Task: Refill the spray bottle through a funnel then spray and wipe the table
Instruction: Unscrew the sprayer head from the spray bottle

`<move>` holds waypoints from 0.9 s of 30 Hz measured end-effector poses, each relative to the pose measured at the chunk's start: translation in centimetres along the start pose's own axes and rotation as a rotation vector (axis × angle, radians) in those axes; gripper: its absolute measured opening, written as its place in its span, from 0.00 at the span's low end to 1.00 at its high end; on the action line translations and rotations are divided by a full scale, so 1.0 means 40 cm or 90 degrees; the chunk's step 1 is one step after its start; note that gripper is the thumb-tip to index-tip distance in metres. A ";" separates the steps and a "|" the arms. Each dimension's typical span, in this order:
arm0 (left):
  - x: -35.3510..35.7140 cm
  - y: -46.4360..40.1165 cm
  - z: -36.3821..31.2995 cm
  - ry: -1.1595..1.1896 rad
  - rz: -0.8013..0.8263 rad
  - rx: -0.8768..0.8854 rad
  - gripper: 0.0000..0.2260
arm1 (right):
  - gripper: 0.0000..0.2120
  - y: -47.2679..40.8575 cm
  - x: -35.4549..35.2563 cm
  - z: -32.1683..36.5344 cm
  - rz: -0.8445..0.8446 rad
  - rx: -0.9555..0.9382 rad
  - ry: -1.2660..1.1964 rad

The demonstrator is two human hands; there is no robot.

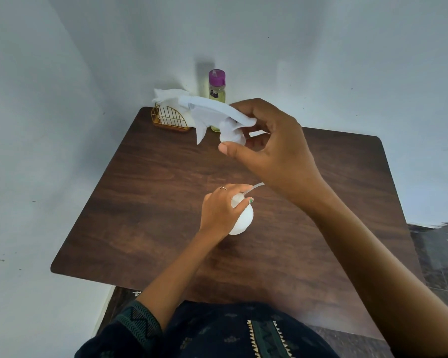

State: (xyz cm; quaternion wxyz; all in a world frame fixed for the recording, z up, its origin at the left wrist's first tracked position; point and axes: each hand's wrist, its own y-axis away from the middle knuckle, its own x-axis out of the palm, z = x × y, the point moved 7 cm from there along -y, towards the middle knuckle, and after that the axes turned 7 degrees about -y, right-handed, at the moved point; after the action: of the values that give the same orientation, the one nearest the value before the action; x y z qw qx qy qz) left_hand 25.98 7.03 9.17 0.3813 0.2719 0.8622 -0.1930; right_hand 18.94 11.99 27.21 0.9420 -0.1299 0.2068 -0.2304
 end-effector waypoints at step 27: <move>0.032 0.121 -0.081 -0.226 0.069 0.177 0.05 | 0.12 0.067 -0.284 -0.390 -0.196 0.378 -0.348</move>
State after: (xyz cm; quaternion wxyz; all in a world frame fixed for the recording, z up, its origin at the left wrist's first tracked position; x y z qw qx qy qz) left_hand 26.46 12.96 9.65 0.4954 0.3296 0.7310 -0.3340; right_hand 3.75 17.52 16.30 0.9132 0.0610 -0.1474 -0.3749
